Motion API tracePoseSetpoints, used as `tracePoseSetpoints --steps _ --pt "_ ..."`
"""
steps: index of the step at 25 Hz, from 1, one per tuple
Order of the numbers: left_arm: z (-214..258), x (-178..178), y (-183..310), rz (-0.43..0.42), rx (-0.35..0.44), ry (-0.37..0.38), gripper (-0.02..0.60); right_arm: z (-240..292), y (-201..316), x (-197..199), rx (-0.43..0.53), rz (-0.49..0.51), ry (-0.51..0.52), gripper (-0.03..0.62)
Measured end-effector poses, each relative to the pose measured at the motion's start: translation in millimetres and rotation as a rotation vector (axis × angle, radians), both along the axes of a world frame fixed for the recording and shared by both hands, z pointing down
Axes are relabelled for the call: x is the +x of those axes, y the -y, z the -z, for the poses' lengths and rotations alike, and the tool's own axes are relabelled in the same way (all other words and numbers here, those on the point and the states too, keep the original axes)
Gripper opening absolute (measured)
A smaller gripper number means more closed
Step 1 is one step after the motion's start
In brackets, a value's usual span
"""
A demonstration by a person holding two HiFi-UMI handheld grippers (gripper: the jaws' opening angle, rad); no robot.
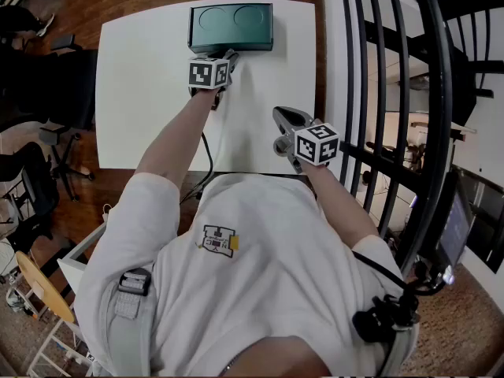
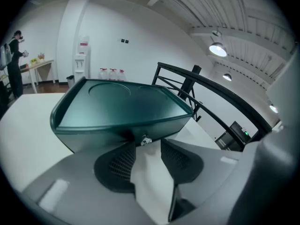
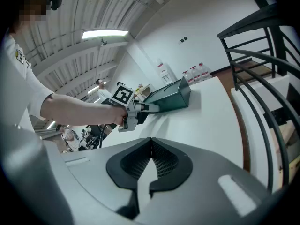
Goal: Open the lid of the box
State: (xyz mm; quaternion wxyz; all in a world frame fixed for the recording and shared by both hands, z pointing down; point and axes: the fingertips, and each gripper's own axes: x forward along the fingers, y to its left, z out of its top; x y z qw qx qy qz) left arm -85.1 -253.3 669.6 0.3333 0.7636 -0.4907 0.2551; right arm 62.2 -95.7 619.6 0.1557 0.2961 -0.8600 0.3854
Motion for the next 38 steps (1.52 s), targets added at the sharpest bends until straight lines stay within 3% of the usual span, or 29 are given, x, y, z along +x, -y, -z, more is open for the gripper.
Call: tracePoseSetpoints --steps 6,13,30,38 --pt "-10.1 0.9 4.8 0.082 -0.097 0.036 0.141 1.9 1.1 11.9 -0.007 0.002 0.011 0.000" --pt "-15.9 -2.6 7.3 0.161 -0.177 0.082 0.066 -2.8 -6.4 18.0 -0.014 0.000 0.019 0.000" --pt "-14.2 -0.6 5.8 0.141 -0.155 0.097 0.063 -3.3 -1.8 22.4 0.006 0.008 -0.013 0.000" --pt "-17.7 7.2 -50.1 0.109 -0.147 0.061 0.063 0.1 -9.2 9.2 0.035 0.041 -0.022 0.000"
